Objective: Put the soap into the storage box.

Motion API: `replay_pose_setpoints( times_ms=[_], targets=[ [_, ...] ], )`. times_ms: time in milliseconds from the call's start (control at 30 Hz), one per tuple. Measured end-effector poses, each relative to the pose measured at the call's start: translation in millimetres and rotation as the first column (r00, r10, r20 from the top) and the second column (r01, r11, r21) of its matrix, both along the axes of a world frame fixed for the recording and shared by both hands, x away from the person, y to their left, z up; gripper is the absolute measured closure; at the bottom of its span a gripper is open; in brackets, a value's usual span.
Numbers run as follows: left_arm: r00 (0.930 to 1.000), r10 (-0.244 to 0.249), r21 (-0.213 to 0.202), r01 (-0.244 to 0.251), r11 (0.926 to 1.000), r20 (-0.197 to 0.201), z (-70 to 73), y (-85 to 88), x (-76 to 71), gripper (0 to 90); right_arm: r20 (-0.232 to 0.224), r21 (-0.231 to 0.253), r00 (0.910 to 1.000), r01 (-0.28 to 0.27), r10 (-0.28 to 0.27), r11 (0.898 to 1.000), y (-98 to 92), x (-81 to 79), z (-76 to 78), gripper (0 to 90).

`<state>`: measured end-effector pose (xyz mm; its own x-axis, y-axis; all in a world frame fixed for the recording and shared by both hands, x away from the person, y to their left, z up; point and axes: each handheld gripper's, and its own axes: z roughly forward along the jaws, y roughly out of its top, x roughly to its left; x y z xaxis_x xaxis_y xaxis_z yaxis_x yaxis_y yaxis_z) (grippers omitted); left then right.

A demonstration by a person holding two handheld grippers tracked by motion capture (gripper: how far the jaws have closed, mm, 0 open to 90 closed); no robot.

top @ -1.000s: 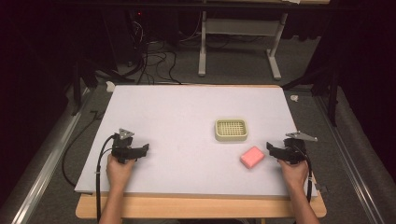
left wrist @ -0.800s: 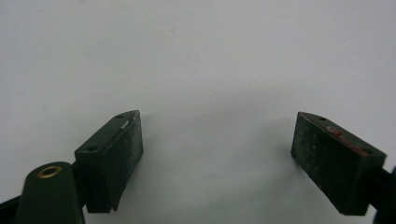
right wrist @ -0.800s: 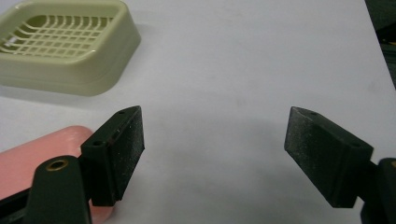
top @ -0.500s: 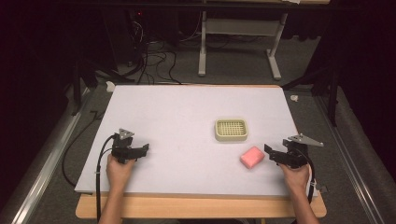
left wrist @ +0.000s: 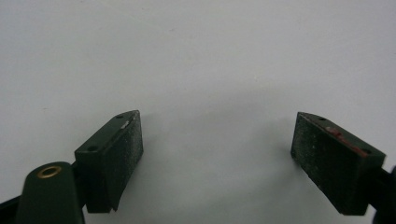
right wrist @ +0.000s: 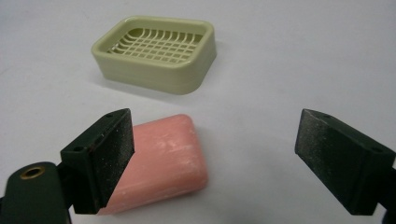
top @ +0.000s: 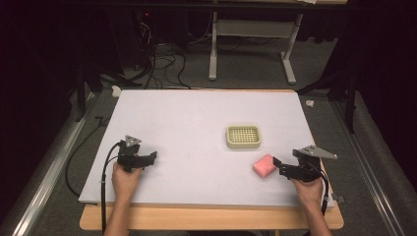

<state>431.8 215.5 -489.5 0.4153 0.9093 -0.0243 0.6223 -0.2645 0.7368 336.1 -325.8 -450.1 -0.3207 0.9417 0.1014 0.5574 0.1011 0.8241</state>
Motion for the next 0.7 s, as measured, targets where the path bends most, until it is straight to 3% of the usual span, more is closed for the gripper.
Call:
replay_pose_setpoints(
  times_ms=[333,700],
  targets=[
    [1.0,0.0,0.004,0.0,1.0,0.0,0.1,-0.3,-0.2,17.3,0.023,-0.045,0.9965,-0.08,0.081,0.996,22.7,-9.7,3.9,11.4],
    [1.0,0.0,0.006,0.0,1.0,0.001,0.1,-0.5,-0.3,17.2,-0.013,-0.091,0.9934,-0.115,0.114,0.989,40.9,-3.2,-6.6,11.3]
  ],
)
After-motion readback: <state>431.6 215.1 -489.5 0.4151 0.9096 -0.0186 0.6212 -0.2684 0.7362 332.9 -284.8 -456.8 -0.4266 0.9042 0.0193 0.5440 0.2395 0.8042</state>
